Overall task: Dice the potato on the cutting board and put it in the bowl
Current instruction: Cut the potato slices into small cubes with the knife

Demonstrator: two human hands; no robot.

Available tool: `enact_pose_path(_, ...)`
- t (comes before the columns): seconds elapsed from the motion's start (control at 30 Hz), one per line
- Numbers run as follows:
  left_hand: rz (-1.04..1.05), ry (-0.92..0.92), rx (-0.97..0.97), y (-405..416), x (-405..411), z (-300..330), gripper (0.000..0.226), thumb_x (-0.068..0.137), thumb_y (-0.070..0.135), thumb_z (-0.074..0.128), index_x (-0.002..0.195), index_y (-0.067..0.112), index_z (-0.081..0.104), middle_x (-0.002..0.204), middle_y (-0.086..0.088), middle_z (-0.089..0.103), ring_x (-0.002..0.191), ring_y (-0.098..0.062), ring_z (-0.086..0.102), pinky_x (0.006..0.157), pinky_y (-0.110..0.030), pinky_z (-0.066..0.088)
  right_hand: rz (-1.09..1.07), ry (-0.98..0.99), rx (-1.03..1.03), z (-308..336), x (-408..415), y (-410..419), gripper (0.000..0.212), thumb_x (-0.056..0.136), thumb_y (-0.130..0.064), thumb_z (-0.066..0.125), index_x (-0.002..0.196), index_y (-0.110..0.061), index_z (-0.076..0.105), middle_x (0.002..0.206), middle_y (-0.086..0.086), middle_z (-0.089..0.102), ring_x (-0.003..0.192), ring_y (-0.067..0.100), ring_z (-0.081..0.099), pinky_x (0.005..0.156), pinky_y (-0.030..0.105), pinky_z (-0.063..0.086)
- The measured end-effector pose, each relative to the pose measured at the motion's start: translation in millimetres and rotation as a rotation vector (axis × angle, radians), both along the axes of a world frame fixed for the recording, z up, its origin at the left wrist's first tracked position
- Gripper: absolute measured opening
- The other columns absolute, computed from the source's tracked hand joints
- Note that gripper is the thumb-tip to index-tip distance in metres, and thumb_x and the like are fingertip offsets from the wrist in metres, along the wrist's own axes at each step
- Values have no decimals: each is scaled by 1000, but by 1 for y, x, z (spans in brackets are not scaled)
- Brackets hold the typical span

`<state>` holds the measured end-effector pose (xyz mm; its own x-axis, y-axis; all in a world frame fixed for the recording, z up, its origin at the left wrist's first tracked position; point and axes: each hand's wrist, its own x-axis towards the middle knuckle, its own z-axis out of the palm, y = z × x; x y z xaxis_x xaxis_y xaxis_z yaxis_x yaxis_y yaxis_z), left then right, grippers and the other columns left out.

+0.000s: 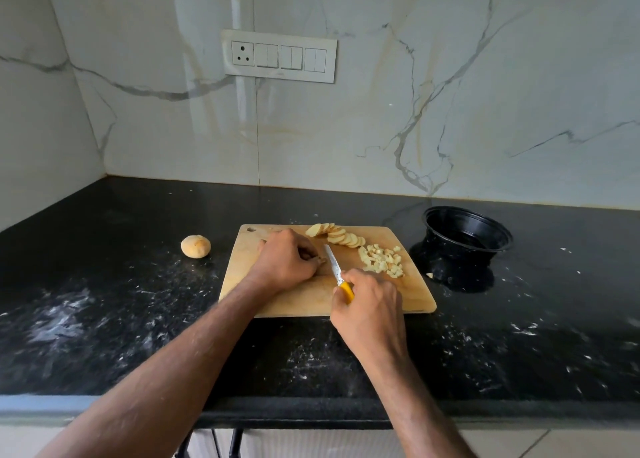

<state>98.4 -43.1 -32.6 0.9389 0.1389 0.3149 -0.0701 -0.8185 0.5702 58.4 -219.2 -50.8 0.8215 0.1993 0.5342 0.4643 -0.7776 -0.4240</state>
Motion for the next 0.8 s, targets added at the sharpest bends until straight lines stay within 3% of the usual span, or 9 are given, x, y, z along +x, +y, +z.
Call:
enact_pose_path(0.17,-22,-29,11,-2,-4,1,11,79,20,76,87,25,82,82,13,75,77,-4,65,80,-40,59,-10,5,12,1,-1,-2,12,88,-26,70,97,-18,70,80,-7,63,70,10,54,60,15,37)
enact_pose_path(0.33,11,-39,-19,-1,-5,-1,7,77,22,79,83,25,81,77,15,72,75,-3,65,80,-39,59,-22,-7,-4,1,0,-1,11,87,-23,70,96,-17,72,80,-4,65,71,12,59,67,29,53)
enact_pose_path(0.5,23,-36,-27,1,-3,-3,7,75,23,78,81,26,81,68,21,66,78,-6,65,84,-42,57,-33,-3,30,0,1,-1,23,85,-19,72,108,-19,76,93,-5,71,78,10,64,72,28,58)
enact_pose_path(0.7,-9,-18,-74,2,-3,-4,18,77,21,75,91,28,82,82,17,74,89,-11,67,94,-49,52,-61,5,27,0,0,-1,28,83,-13,70,110,-15,76,99,1,74,84,18,68,77,38,61)
enact_pose_path(0.8,-1,-22,-65,2,-3,-4,19,77,20,74,92,29,82,82,17,74,89,-11,66,94,-48,52,-52,6,35,1,0,-1,28,84,-14,71,111,-15,76,101,0,74,86,17,68,77,37,61)
